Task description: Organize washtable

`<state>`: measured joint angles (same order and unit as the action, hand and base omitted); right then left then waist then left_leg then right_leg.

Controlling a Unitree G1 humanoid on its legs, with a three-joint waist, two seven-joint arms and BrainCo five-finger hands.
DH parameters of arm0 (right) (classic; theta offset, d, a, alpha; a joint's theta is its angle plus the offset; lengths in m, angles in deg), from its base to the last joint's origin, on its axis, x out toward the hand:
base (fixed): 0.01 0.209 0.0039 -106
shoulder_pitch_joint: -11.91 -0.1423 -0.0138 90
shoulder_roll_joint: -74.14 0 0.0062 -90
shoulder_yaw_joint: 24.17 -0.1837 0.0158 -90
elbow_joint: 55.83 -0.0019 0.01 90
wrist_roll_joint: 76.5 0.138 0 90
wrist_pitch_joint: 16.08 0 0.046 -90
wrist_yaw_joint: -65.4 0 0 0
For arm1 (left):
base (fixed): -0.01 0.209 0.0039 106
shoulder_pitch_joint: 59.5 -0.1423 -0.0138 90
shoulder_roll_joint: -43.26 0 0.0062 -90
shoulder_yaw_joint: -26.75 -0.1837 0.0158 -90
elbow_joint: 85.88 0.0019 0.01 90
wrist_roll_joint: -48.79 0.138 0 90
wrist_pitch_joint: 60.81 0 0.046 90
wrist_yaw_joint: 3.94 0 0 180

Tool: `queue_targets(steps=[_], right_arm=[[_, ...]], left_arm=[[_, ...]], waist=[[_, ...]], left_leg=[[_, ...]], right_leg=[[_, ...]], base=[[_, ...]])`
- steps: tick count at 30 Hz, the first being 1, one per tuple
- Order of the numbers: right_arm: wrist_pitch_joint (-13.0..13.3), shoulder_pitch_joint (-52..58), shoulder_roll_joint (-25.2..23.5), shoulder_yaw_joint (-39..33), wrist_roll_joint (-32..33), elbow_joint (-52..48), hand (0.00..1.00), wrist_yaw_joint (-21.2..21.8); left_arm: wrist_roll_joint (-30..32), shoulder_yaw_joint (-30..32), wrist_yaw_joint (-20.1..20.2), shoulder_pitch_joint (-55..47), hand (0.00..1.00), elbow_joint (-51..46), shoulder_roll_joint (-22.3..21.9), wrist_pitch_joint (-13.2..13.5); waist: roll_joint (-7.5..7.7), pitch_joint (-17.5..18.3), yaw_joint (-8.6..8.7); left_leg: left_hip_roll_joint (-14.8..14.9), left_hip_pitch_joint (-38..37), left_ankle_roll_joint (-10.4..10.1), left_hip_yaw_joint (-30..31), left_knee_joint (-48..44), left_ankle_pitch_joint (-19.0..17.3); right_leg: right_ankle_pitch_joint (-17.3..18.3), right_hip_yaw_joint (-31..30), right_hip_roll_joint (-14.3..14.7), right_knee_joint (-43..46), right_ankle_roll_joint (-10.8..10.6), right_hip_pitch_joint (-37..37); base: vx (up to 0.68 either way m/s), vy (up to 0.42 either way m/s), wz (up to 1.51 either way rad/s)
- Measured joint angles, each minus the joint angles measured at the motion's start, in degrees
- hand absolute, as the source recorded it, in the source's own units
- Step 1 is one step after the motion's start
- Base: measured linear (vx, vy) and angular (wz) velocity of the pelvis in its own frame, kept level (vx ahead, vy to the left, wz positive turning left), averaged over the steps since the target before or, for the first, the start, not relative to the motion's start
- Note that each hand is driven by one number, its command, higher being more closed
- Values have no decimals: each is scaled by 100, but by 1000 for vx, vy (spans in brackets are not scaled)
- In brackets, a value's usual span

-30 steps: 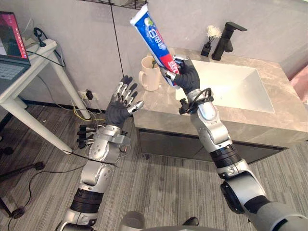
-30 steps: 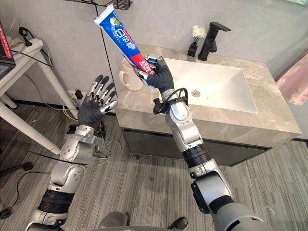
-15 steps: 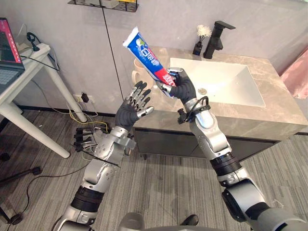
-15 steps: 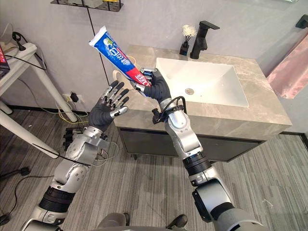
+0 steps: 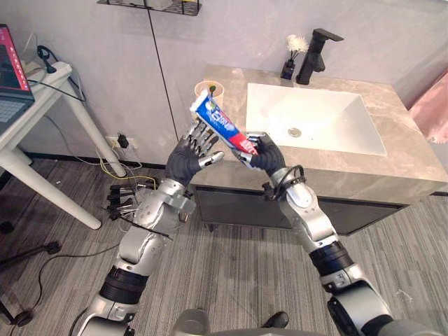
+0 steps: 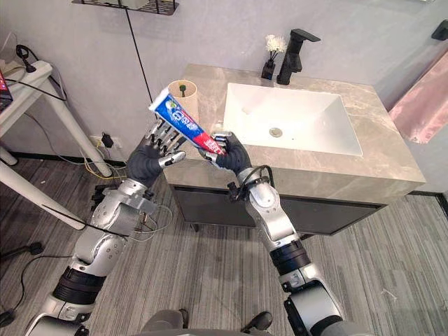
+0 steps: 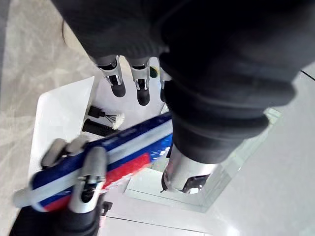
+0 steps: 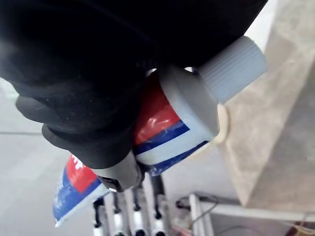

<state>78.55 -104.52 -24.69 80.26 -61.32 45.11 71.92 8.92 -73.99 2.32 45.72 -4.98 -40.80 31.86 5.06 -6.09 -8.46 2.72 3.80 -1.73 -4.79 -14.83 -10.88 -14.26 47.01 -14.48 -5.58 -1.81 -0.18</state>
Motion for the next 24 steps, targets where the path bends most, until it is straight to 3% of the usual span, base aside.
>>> queue_targets(steps=[19, 24], right_arm=[[-27, 389, 7, -34, -186, -124, 100, 103], [-83, 388, -90, -36, -182, -523, 100, -81]], left_arm=[[-228, 125, 123, 115, 0, -191, 60, -29], [-232, 40, 63, 139, 0, -152, -218, 5]], waist=[[-4, 7, 137], [-31, 50, 142]], left_leg=[[6, -22, 0, -132, -7, 0], [7, 2, 0, -144, -7, 0]], right_leg=[[-8, -159, 3, 0, -7, -61], [-10, -169, 6, 0, -6, -101]], base=[[-1, 8, -2], [6, 27, -2]])
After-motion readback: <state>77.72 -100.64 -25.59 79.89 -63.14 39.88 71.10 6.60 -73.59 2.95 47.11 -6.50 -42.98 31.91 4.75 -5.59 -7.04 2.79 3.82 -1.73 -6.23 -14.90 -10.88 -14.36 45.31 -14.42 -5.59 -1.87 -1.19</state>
